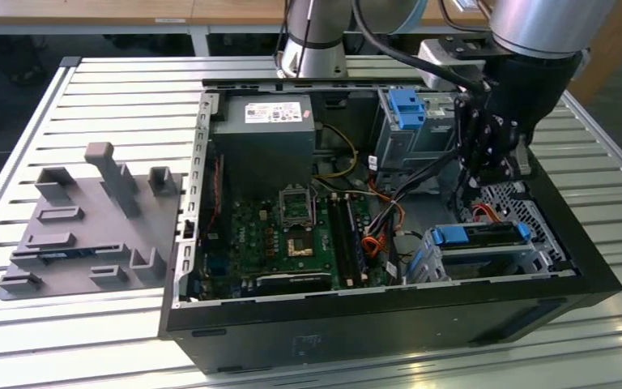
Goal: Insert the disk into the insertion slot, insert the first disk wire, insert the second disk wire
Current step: 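Insert the second disk wire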
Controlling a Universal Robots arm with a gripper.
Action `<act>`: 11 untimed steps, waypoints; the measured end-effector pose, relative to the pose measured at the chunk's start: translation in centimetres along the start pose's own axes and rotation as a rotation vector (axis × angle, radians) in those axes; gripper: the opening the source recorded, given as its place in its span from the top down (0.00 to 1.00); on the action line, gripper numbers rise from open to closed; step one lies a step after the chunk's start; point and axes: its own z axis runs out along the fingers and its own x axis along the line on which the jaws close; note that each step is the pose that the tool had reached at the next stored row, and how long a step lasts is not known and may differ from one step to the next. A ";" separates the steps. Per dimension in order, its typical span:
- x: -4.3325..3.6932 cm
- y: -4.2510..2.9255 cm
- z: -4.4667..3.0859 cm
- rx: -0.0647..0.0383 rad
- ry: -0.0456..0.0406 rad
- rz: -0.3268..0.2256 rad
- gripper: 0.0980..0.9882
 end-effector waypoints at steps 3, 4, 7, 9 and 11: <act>0.43 -0.01 0.13 0.000 -0.0005 0.000 0.95; 0.64 -0.01 0.19 0.000 -0.0013 0.000 0.95; 1.36 -0.01 0.40 0.000 -0.0073 0.000 0.95; 1.83 -0.01 0.54 0.000 -0.0174 0.001 0.95; 2.14 0.00 0.64 0.000 -0.0305 0.001 0.95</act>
